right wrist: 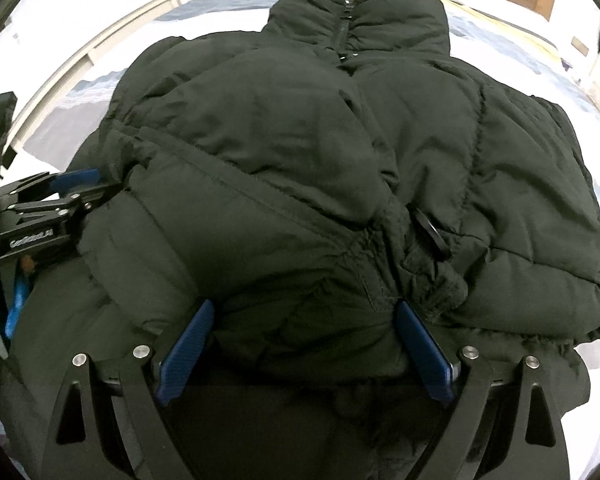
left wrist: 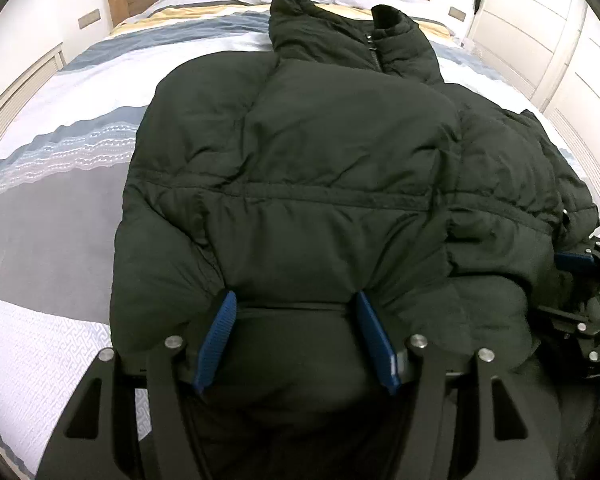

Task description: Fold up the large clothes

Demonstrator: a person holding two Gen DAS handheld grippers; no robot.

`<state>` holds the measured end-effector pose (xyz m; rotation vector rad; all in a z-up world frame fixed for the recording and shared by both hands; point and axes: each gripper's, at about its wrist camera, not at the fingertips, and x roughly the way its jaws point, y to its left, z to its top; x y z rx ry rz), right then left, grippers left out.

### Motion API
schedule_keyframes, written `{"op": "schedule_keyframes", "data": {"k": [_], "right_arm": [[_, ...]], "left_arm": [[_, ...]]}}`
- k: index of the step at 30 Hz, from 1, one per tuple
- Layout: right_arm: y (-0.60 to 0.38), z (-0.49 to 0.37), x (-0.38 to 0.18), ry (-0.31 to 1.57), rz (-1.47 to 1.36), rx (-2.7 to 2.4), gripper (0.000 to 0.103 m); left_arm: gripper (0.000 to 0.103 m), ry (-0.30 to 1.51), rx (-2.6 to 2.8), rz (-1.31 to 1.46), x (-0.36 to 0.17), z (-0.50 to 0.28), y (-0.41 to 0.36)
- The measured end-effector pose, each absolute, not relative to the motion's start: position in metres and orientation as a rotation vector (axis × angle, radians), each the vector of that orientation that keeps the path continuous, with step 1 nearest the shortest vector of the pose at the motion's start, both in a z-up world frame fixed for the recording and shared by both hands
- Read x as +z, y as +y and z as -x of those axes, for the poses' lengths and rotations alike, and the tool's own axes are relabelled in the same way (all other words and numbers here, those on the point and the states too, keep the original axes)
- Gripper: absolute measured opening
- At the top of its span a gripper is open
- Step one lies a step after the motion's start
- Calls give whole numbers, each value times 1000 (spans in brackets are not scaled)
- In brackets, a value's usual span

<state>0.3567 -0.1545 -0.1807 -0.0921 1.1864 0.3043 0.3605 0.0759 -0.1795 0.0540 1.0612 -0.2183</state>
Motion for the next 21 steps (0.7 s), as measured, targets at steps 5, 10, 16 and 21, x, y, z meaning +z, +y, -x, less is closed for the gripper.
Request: {"op": "schedule_keyframes", "data": {"k": [5, 10, 16, 21], "right_arm": [[-163, -352, -169, 1203, 108, 354, 91], [-192, -355, -149, 1210, 114, 351, 91], [-250, -380, -119, 1152, 57, 284, 91], [-274, -440, -113, 1101, 25, 241, 91]], "left_arm": [[61, 1100, -232, -37, -176, -367, 79], [61, 1115, -257, 39, -150, -377, 101], [61, 1061, -232, 48, -113, -423, 126], [61, 1036, -239, 133, -101, -491, 131]]}}
